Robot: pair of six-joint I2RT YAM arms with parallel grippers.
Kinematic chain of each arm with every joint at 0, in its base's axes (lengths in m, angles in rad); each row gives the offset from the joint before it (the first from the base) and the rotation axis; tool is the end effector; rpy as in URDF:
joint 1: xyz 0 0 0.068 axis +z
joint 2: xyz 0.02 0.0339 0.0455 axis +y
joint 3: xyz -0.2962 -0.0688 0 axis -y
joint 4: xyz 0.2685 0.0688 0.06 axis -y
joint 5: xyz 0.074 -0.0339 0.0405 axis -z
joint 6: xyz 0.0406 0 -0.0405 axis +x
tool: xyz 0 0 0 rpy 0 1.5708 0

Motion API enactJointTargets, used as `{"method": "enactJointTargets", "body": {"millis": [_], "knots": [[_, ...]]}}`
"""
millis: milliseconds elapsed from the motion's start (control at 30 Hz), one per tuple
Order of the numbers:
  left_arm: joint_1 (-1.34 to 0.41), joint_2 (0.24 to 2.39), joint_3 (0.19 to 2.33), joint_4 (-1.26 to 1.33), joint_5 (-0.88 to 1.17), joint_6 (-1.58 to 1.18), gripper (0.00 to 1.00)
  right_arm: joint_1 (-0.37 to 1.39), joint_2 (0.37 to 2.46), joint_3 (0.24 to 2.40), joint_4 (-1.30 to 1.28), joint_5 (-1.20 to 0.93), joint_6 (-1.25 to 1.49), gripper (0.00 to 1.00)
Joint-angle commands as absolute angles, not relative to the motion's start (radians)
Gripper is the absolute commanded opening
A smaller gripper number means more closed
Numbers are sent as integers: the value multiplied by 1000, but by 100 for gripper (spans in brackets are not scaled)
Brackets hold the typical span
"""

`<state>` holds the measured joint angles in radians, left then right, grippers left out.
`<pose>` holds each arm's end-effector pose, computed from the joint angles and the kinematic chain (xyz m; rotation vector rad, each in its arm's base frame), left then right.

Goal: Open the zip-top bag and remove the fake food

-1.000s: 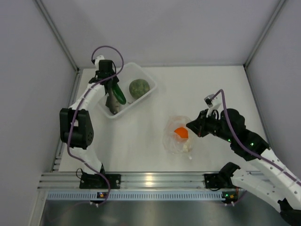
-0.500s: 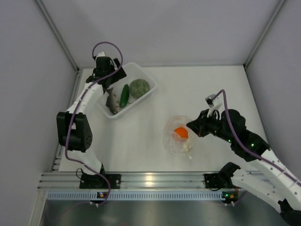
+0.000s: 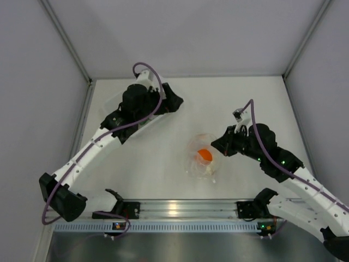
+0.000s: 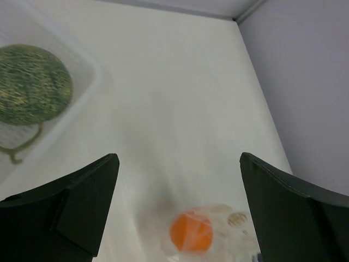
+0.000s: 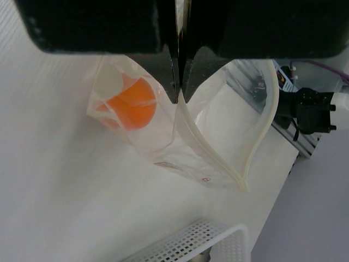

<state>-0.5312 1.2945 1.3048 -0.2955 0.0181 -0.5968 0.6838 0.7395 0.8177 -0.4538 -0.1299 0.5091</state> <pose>0.2730 -0.1612 0.4290 -0.0503 1.9328 -0.7888 0.1288 0.1118 0.3520 -0.2698 2.0384 0.8959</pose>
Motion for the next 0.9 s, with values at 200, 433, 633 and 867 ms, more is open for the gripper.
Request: {"method": "enactJointTargets", "body": {"millis": [200,433,633,867], "knots": [[-972,1161,1198,-221,-216,-650,90,672,788,802,-365,-52,567,0],[-1121,1244,1108,-38,-275,-713,45,675,770,726,-265,-11,650,0],[-1137,1382,1114,-35,-342,-738,8,678,695,643,-244,35,680,0],[-1140,1505,1127,-35,-339,-744,16,676,649,601,-256,43,692,0]]}}
